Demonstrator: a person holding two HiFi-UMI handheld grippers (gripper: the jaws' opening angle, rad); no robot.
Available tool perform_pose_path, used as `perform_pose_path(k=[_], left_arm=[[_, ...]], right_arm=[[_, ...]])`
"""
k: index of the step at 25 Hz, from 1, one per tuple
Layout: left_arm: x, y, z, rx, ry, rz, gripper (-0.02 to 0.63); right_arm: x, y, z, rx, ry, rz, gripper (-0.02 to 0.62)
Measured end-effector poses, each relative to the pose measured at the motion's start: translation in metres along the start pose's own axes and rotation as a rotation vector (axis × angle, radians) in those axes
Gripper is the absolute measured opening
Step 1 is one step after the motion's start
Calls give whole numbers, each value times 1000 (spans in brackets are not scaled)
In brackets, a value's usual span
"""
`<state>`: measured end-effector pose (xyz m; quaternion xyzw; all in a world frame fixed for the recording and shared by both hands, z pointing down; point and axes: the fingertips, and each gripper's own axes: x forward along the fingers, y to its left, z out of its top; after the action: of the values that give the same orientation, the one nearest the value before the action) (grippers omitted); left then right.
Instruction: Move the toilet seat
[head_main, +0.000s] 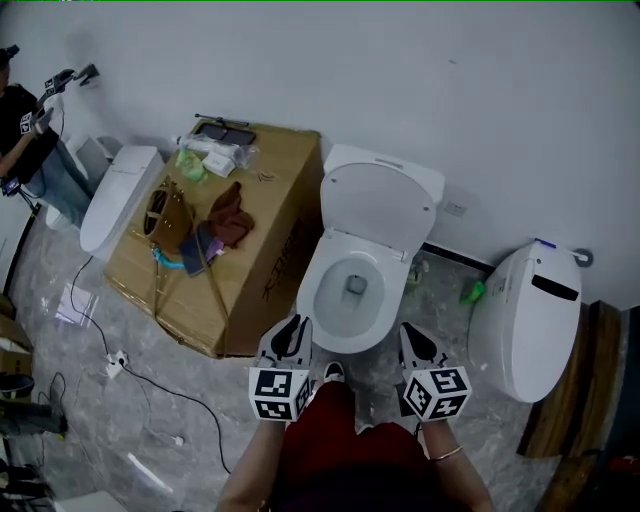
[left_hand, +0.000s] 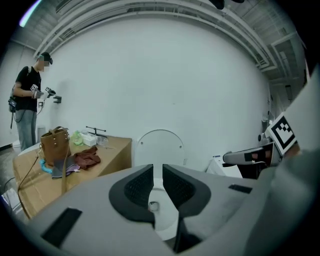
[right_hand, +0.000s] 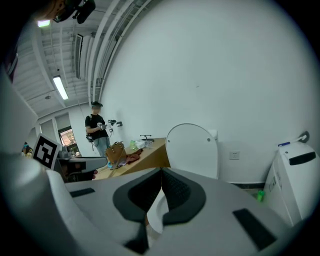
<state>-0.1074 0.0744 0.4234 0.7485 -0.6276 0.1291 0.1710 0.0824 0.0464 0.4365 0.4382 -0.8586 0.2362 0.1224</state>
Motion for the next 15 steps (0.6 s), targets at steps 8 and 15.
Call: perform_pose_path(k=[8, 15], left_arm=[[51, 40, 2, -28, 60, -32, 51], [79, 59, -22, -90, 140, -53, 78]], right_arm=[[55, -15, -5, 64, 90, -60, 17], [79, -23, -35, 169, 184, -88, 20]])
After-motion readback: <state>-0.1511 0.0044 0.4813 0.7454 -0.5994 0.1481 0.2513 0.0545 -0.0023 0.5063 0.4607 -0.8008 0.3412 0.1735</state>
